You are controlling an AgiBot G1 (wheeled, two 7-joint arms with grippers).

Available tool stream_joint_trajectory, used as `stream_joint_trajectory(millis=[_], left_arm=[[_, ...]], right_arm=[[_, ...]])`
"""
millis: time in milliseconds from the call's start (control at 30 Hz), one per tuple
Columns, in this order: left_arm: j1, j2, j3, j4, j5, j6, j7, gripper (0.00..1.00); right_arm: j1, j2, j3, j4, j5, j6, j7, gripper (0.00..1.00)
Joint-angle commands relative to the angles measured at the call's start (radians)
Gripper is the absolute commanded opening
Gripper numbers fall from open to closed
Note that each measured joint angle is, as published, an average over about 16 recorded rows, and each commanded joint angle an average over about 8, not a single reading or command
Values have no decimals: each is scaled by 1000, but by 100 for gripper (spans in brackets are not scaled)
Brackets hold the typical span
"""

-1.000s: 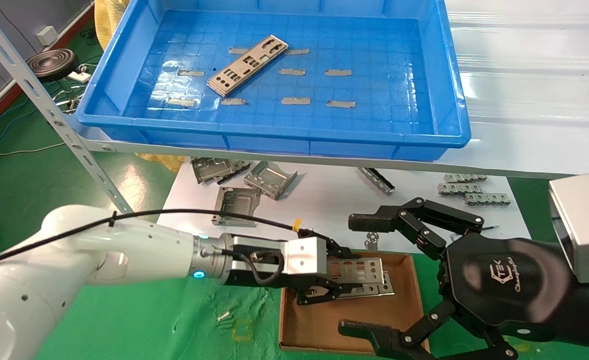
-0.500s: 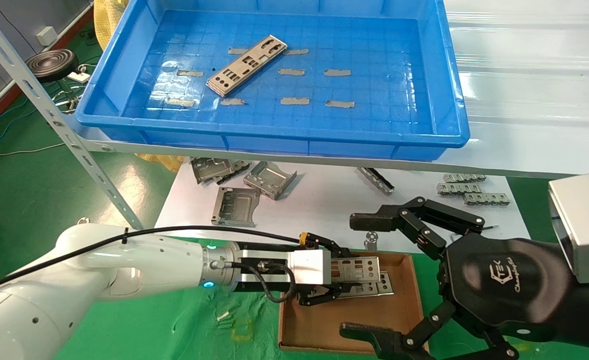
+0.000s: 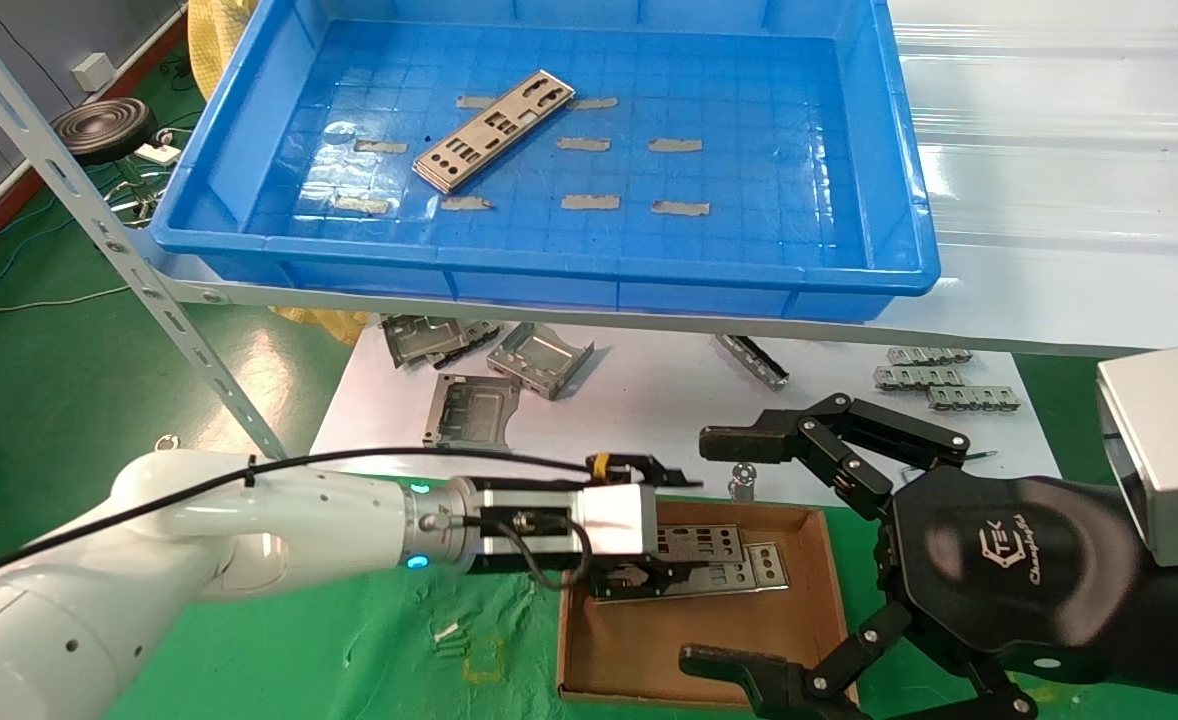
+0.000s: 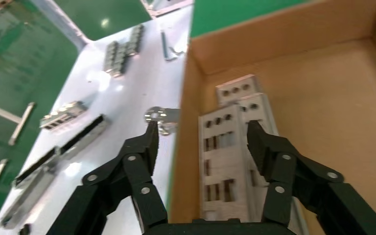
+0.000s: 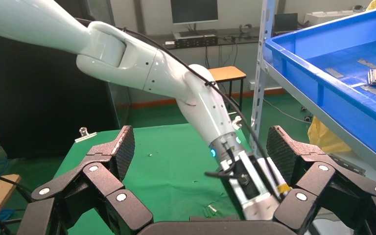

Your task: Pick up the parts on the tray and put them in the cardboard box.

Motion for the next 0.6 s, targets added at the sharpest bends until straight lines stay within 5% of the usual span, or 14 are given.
stream_joint_trajectory(millis=[33, 400, 600], left_arm=[[-5, -1, 4, -1, -12, -10, 1, 100], [-7, -79, -39, 112, -161, 350, -206, 100], [2, -91, -51, 145, -194, 412, -246, 100]], right_arm=[[0, 0, 0, 0, 0, 0, 0, 100], [0, 0, 0, 0, 0, 0, 0, 100], [0, 0, 0, 0, 0, 1, 0, 100]])
